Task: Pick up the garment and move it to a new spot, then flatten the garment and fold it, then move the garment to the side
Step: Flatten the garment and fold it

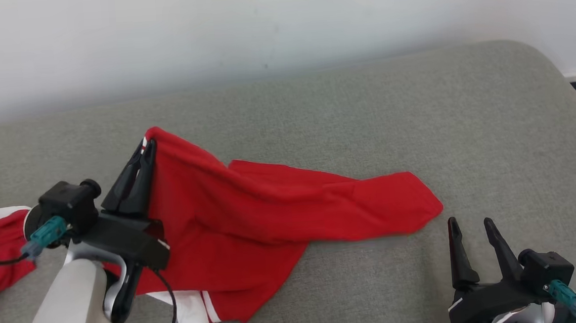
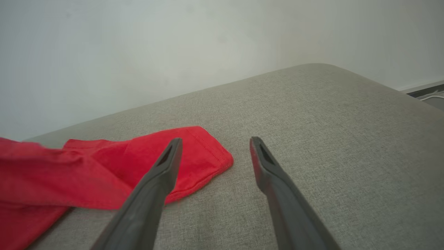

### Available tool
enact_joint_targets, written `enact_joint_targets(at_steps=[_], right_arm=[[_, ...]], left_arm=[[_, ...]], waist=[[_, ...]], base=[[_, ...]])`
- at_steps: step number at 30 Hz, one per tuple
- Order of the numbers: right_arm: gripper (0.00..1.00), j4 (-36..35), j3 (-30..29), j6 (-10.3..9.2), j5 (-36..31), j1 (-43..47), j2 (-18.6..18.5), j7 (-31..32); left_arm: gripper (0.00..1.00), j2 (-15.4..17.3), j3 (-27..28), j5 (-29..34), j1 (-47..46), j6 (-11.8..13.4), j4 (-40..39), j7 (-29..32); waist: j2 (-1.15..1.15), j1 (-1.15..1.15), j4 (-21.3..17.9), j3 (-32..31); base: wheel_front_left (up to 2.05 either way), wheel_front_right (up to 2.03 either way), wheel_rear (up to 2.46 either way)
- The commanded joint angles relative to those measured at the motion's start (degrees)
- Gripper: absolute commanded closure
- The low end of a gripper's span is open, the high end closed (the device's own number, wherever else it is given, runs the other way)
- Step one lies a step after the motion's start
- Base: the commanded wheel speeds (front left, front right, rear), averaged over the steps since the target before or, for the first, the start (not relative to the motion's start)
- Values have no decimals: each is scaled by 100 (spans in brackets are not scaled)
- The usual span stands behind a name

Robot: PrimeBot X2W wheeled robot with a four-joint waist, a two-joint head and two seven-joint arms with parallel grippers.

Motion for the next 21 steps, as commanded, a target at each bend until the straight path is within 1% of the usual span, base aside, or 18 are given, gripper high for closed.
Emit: enact_joint_targets(at_steps=[1, 6, 7, 8, 11, 14, 16, 17, 21], right_arm=[[0, 17, 29, 5, 46, 114, 3, -30], [0, 42, -8, 5, 97, 209, 2, -30], [0, 48, -4, 5, 101, 231, 4, -30], [0, 48, -4, 5, 101, 231, 4, -30], [0, 51, -51, 5, 88, 252, 0, -31], [0, 51, -87, 5, 54, 291, 3, -31], [0, 54, -97, 5, 31, 293, 1, -31], [0, 56, -99, 5, 19, 289, 4, -30], [0, 51, -126, 5, -14, 252, 2, -31]], left_arm=[[100, 105, -35, -42, 295, -22, -272, 129], [100, 306, -204, -207, 1024, -34, -1343, 481], [100, 321, -209, -272, 1220, -3, -1552, 548], [100, 321, -209, -272, 1220, -3, -1552, 548], [100, 282, -225, -417, 1748, 94, -2212, 645], [100, 270, -522, -688, 2260, 21, -2791, 827], [100, 354, -703, -786, 2507, -7, -3050, 964], [100, 341, -785, -870, 2608, -23, -3153, 990], [100, 355, -1135, -1096, 3026, -44, -3204, 1097]], waist=[[0, 1, 211, -212], [0, 1, 412, -291], [0, 1, 451, -300], [0, 1, 451, -300], [0, 1, 602, -329], [0, 1, 775, -338], [0, 1, 891, -326], [0, 1, 944, -316], [0, 1, 1113, -277]], base=[[0, 0, 0], [0, 0, 0], [0, 0, 0], [0, 0, 0], [0, 0, 0], [0, 0, 0], [0, 0, 0], [0, 0, 0], [0, 0, 0]])
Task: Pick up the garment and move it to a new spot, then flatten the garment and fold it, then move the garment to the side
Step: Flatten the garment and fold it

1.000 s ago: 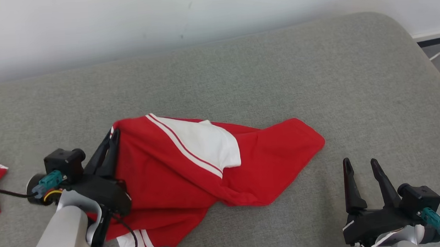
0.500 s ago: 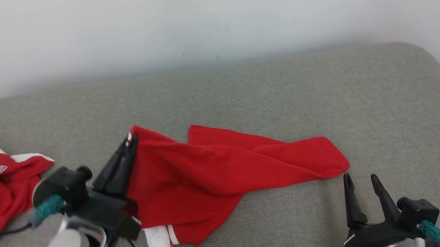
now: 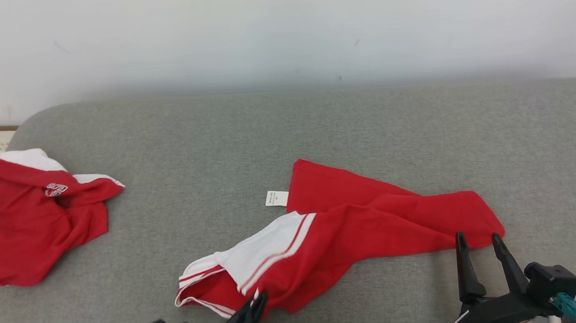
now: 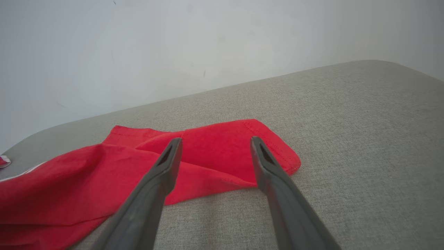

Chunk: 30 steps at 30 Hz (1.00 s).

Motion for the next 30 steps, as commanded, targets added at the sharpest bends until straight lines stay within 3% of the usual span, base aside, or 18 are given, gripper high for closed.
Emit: enact_joint_targets(at_steps=[1, 7, 9, 21, 30], right_arm=[[0, 16, 9, 5, -26, 27, 3, -30], [0, 39, -4, 5, -48, -7, -20, -30], [0, 55, 17, 5, -50, -25, -25, -29], [0, 47, 55, 5, -47, -70, -29, -30], [0, 81, 139, 5, 4, -216, -33, -30]], left_arm=[[100, 83, -25, 15, 120, -3, 73, 16], [100, 16, -162, -179, 383, 8, 750, -78], [1, 146, -231, 49, 314, 72, 1071, -24], [0, 22, 121, -112, 83, 201, 1456, -544], [0, 122, 346, -46, -514, 304, 1936, -545]], waist=[[0, 1, 137, 29], [0, 1, 277, 55], [0, 1, 284, 54], [0, 1, 195, 100], [0, 1, -258, 245]], base=[[0, 0, 0], [0, 0, 0], [0, 0, 0], [0, 0, 0], [0, 0, 0]])
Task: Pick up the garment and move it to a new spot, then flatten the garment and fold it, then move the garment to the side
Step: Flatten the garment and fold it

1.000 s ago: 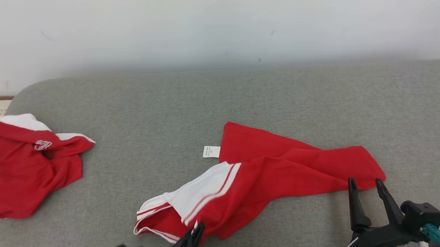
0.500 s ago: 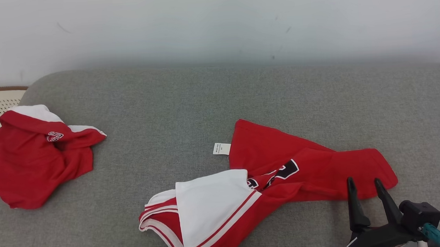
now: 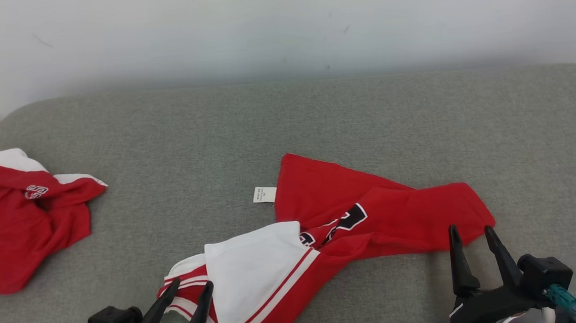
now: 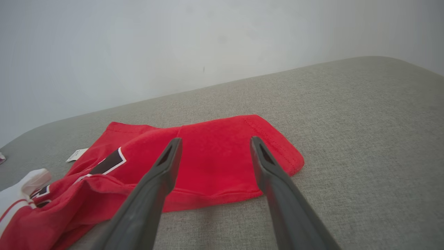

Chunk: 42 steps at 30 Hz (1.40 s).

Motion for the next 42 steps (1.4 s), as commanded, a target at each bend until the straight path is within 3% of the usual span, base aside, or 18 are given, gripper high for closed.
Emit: enact_joint_targets(at_steps=[1, 12, 21, 22, 24, 25, 32, 36, 42], right_arm=[[0, -10, -3, 5, 13, -57, -13, -31], [0, -25, -23, 5, 51, -185, -15, -31], [0, -26, -48, 5, 65, -180, -11, -31], [0, -28, -49, 5, 63, -177, -10, -31], [0, -35, -56, 5, 56, -159, -8, -31], [0, -31, -64, 5, 49, -147, -9, -31], [0, -5, -99, 5, 0, -58, -20, -30], [0, 13, -117, 5, -8, 51, -16, -31], [0, 22, -137, 5, 35, 180, -11, -30]], left_arm=[[0, 45, 11, 26, -100, 6, 89, 25], [0, 237, 135, 18, -631, 43, 695, 200], [0, 155, 112, -130, -801, -17, 1101, 230], [35, 150, 107, -143, -821, -35, 1125, 226], [85, 120, 120, -189, -851, -39, 1184, 174], [100, 102, 118, -210, -852, -43, 1229, 168], [100, 0, 1, -179, -883, -148, 1099, -151], [100, -128, -133, -275, -609, -184, 522, -248], [100, -182, -562, -427, 20, -177, -505, 151]], waist=[[0, 0, -216, 89], [0, 0, -842, 329], [0, 0, -1014, 382], [0, 0, -1017, 374], [0, 0, -1013, 358], [0, 0, -1001, 348], [0, 0, -835, 211], [0, 0, -651, 45], [0, 0, -331, -133]], base=[[0, 0, 0], [0, 0, 0], [0, 0, 0], [0, 0, 0], [0, 0, 0], [0, 0, 0], [0, 0, 0], [0, 0, 0], [0, 0, 0]])
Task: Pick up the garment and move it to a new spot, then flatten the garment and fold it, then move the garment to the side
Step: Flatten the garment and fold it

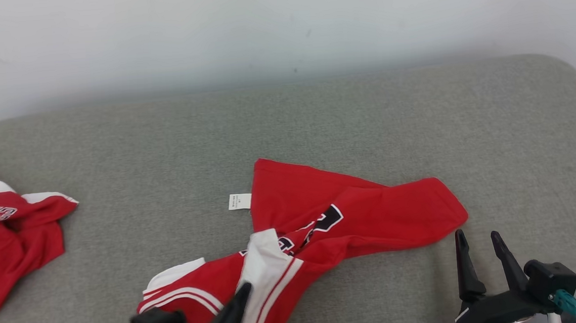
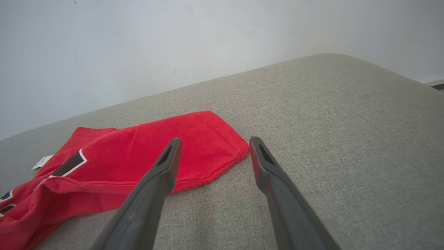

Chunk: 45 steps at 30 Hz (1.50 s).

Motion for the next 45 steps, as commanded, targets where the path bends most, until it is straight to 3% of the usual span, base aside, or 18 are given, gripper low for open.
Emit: enact_joint_targets(at_steps=[1, 6, 7, 8, 9, 15, 21, 26, 30, 38, 45], right_arm=[[0, -5, -11, 5, 31, 129, -4, -30], [0, -6, -30, 5, 27, 144, 1, -30], [0, 2, -22, 5, 25, 143, 1, -31], [0, 2, -13, 5, 28, 131, 2, -31], [0, 4, -4, 5, 31, 125, 3, -30], [0, 19, -17, 5, 37, 141, 8, -30], [0, 55, 40, 5, 67, 123, 14, -31], [0, 57, 76, 5, 78, 62, 14, -31], [0, 43, 28, 5, 61, 22, 1, -30], [0, 33, 59, 5, 42, -20, -7, -30], [0, 42, 77, 5, 44, -84, -22, -31]], left_arm=[[100, 34, -167, -63, 275, 5, -227, 181], [100, 43, -361, -199, 586, 7, -558, 408], [80, 44, -409, -163, 622, 36, -558, 443], [8, -2, -443, -245, 672, 32, -543, 487], [0, -21, -468, -251, 678, 19, -567, 480], [0, -65, -361, -520, 727, -19, -788, 282], [0, 148, 87, -459, 630, 275, -710, 61], [0, 513, 423, -51, 515, 657, -251, -70], [0, 609, 573, 10, 435, 835, 161, -144], [0, 623, 757, -159, 323, 874, 864, -240], [0, 490, 757, -299, 196, 703, 1397, -283]], waist=[[0, 0, 246, -155], [0, 0, 450, -178], [0, 0, 491, -175], [0, 0, 519, -174], [0, 0, 547, -175], [0, 0, 643, -175], [0, 0, 587, -189], [0, 0, 402, -139], [0, 0, 269, -54], [0, 0, 89, 75], [0, 0, 5, 137]], base=[[0, 0, 0], [0, 0, 0], [0, 0, 0], [0, 0, 0], [0, 0, 0], [0, 0, 0], [0, 0, 0], [0, 0, 0], [0, 0, 0], [0, 0, 0], [0, 0, 0]])
